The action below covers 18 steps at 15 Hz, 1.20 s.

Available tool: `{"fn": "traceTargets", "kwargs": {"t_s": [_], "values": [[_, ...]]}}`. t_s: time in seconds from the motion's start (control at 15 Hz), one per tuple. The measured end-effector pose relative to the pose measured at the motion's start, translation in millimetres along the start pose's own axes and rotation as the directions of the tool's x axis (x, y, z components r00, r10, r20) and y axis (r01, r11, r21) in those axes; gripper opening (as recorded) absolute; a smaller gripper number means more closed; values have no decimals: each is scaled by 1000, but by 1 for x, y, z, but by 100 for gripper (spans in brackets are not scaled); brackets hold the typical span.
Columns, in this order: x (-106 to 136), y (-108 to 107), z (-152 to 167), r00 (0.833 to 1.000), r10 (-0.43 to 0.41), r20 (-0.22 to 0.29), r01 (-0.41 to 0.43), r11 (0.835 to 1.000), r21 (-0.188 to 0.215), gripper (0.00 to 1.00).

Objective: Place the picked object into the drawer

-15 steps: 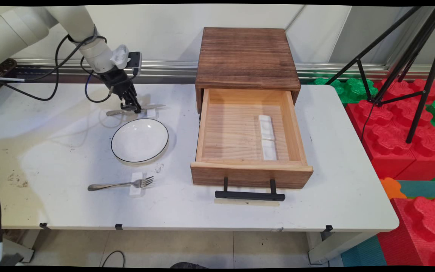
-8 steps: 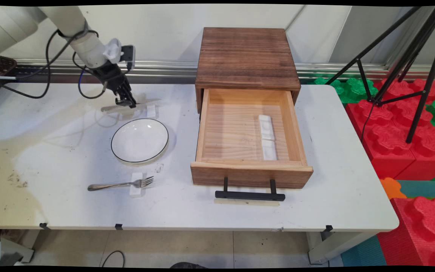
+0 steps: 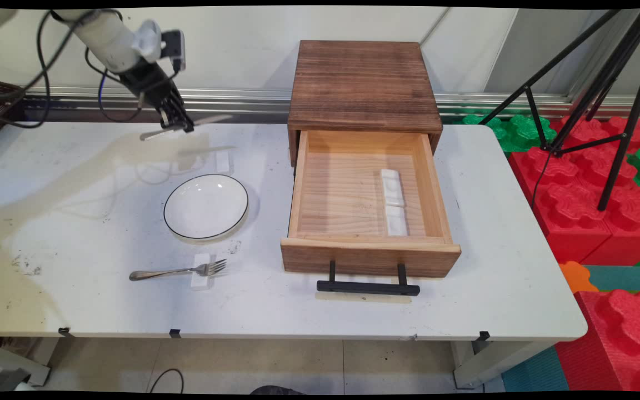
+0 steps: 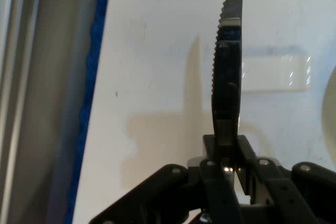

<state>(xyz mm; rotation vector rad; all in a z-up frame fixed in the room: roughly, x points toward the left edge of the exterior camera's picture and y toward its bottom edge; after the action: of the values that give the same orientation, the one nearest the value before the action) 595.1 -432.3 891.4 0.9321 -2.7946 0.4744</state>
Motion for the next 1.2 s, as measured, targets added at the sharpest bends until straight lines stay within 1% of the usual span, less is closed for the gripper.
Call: {"fn": "traceTargets", "kwargs": {"t_s": [0.13,0.27,0.6,0.87,0.93,1.2], "values": [[10,5,-19,1000,15,-24,-15,1000,18,0],[26,13,-42,997,41,-61,-39,999,34,0],[58,31,-76,988,85,-128,-80,996,43,0],[85,48,-97,978,103,-183,-98,994,38,0],[95,55,-104,973,111,-203,-106,994,33,0],[125,77,-118,958,132,-256,-132,991,16,0]]}}
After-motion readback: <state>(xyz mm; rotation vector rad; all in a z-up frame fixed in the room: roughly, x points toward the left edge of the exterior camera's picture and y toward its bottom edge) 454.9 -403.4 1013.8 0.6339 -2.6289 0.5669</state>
